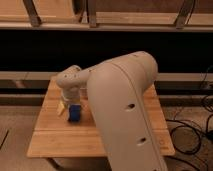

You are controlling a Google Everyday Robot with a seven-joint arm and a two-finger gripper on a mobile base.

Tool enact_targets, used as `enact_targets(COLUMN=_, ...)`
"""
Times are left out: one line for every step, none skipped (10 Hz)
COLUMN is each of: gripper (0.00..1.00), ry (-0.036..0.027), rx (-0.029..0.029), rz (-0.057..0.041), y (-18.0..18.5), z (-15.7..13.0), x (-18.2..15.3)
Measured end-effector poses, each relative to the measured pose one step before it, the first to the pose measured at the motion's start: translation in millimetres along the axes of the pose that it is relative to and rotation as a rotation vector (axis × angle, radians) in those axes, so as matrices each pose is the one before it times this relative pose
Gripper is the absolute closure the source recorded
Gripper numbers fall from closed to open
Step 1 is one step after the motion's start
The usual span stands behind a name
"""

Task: Wipe the white sponge on the table

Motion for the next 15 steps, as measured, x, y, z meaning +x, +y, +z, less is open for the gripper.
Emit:
enact_targets(gripper=0.20, ry=0.02100, rx=-0.01169, rz=0.02006, y=-2.84, z=13.43, x=-2.27)
enact_targets(gripper=0.20, ry=0.02167, rx=-0.00651, rz=0.01942, y=-5.10, z=10.95, x=-0.43)
enact_targets(gripper=0.20, ry=0.01087, rx=-0.00610, rz=0.01089, y=-2.50, z=6.62, x=-1.65)
enact_targets(gripper=0.20, ry=0.01637, rx=-0.00804, rz=0.00696, y=-0.65, z=6.30, x=-0.80)
enact_targets(gripper=0.21, ry=0.01439, rx=-0.00449, rz=0.00049, y=1.75, z=3.89, x=0.91)
enact_targets(gripper=0.26, ry=0.00967, rx=-0.00305, rz=0.00067, y=0.19, z=2.92, x=0.73)
enact_targets(gripper=0.35, ry=0.00957, rx=0.00079, rz=0.00037, y=-1.28, z=2.12, x=1.64)
enact_targets(gripper=0.47, ry=0.00938, rx=-0.00119, rz=0.00469, y=-3.19, z=2.63, x=2.03)
enact_targets(gripper=0.55, ry=0.00432, rx=-0.00177, rz=0.00647, y=-2.95, z=1.06, x=1.02)
enact_targets(gripper=0.67, ry=0.00521, rx=-0.00198, rz=0.00964, y=-4.30, z=1.33, x=1.50)
enact_targets(gripper=0.78, ry=0.00380, rx=-0.00025, rz=0.00993, y=-5.16, z=0.68, x=1.82)
enact_targets(gripper=0.88, ry=0.00354, rx=0.00038, rz=0.00824, y=-4.56, z=0.75, x=2.04)
enact_targets(gripper=0.95, ry=0.00416, rx=0.00354, rz=0.01097, y=-6.23, z=0.61, x=2.54)
enact_targets(gripper=1.00, ry=0.00994, rx=0.00917, rz=0.02174, y=-11.11, z=0.42, x=4.48)
enact_targets(gripper=1.00, ry=0.01000, rx=0.02288, rz=0.01659, y=-14.41, z=-0.98, x=2.58)
